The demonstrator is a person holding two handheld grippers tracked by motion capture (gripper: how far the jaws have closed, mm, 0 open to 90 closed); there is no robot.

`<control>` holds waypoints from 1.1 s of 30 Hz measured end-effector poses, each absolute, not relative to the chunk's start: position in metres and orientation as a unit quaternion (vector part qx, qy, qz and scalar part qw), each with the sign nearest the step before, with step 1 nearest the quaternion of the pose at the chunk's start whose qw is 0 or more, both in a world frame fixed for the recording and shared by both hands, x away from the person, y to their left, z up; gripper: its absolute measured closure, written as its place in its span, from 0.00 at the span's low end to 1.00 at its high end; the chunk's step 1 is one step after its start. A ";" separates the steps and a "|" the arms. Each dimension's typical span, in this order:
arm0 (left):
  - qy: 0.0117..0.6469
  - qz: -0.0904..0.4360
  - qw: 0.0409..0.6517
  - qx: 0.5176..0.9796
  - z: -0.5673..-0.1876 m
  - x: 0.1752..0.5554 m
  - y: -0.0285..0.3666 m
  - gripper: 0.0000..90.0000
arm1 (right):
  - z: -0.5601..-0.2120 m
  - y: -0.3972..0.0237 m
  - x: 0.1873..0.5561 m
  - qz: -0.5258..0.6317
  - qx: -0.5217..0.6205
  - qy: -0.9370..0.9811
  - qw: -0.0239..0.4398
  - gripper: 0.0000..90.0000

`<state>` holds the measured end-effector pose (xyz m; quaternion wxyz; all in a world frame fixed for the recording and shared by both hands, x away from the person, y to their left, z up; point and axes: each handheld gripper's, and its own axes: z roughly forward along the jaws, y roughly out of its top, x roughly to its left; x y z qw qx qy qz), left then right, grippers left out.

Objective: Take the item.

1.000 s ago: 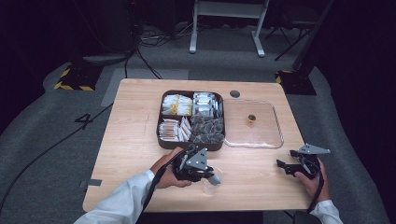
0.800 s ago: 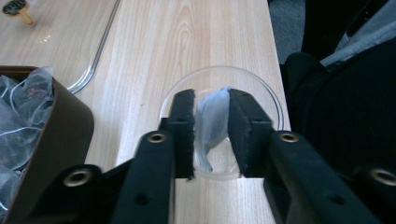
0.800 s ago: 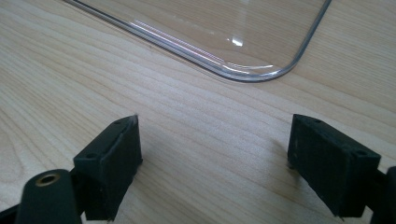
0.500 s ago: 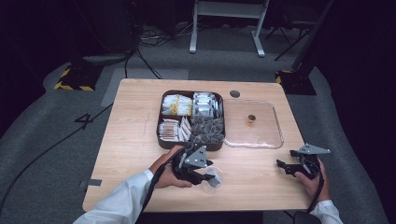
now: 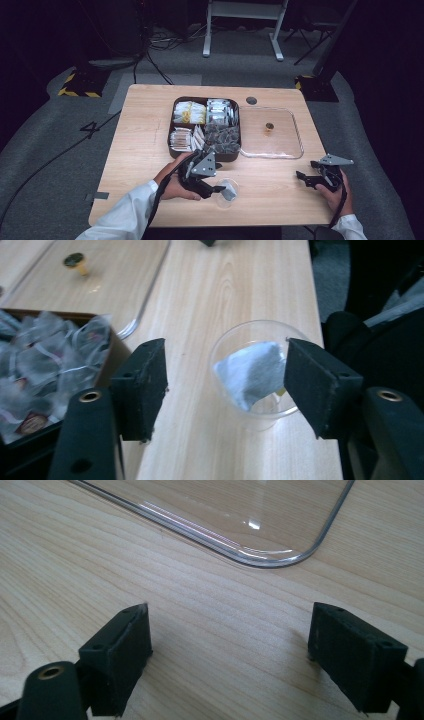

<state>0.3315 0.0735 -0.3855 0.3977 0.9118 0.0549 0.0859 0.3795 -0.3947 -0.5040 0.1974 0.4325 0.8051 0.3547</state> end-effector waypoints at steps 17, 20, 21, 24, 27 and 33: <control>0.082 0.128 0.374 0.915 -0.392 0.330 0.110 0.24 | -0.504 -0.395 0.380 0.355 0.433 0.805 0.197 0.20; 0.086 0.136 0.371 0.915 -0.395 0.330 0.115 0.24 | -0.504 -0.395 0.380 0.355 0.433 0.805 0.197 0.20; 0.091 0.147 0.363 0.916 -0.398 0.329 0.120 0.23 | -0.504 -0.395 0.380 0.355 0.432 0.805 0.197 0.20; 0.102 0.158 0.358 0.915 -0.403 0.329 0.128 0.23 | -0.504 -0.395 0.380 0.355 0.433 0.805 0.197 0.20; 0.116 0.164 0.358 0.912 -0.409 0.331 0.138 0.23 | -0.504 -0.395 0.380 0.355 0.433 0.805 0.197 0.20; 0.142 0.176 0.344 0.911 -0.425 0.334 0.158 0.22 | -0.504 -0.395 0.380 0.355 0.432 0.805 0.197 0.20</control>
